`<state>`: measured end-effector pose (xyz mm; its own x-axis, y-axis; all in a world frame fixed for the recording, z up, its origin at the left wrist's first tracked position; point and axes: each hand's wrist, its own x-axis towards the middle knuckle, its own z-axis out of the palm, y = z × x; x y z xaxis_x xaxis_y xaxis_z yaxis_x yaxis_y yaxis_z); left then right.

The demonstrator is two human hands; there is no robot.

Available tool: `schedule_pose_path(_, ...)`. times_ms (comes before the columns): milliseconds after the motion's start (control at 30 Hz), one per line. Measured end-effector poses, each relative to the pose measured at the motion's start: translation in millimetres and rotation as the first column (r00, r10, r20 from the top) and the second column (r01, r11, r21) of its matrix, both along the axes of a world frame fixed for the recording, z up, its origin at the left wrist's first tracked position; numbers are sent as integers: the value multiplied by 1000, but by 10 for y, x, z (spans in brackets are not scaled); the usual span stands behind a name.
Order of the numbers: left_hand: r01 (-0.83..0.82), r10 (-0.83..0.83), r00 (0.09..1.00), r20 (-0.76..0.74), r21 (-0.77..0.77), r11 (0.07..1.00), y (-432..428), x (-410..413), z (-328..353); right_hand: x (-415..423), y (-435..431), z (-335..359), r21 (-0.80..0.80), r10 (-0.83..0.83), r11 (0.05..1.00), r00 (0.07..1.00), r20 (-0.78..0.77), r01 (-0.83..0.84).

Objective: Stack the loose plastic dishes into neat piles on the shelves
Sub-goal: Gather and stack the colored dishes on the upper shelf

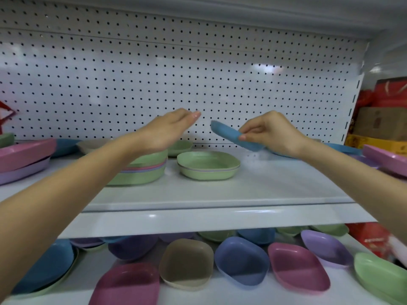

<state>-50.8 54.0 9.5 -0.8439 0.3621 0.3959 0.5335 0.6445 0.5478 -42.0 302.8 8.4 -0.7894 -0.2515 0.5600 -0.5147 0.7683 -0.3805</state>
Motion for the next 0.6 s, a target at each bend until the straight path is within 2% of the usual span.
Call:
schedule_pose_path(67,-8,8,1000,-7,44,999,-41,-27,20,55,-195,-69,96,21,995,1000,-2,-21)
schedule_pose_path(200,-41,42,999,-26,33,999,-75,-84,5,81,-421,-218,227,35,973,998,51,-46)
schedule_pose_path(267,-42,42,999,-14,25,999,-80,-86,-24,89,-435,-236,209,53,975,989,137,-82)
schedule_pose_path(333,-24,24,1000,0,5,1000,-75,-71,-54,92,-404,-231,122,129,980,968,213,-157)
schedule_pose_path(400,-16,16,1000,1,-50,999,-59,-36,-73,75,-351,-216,69,150,983,959,242,-171)
schedule_pose_path(600,-5,11,1000,23,-272,962,-45,31,-71,-13,-225,-261,138,63,983,934,351,-118)
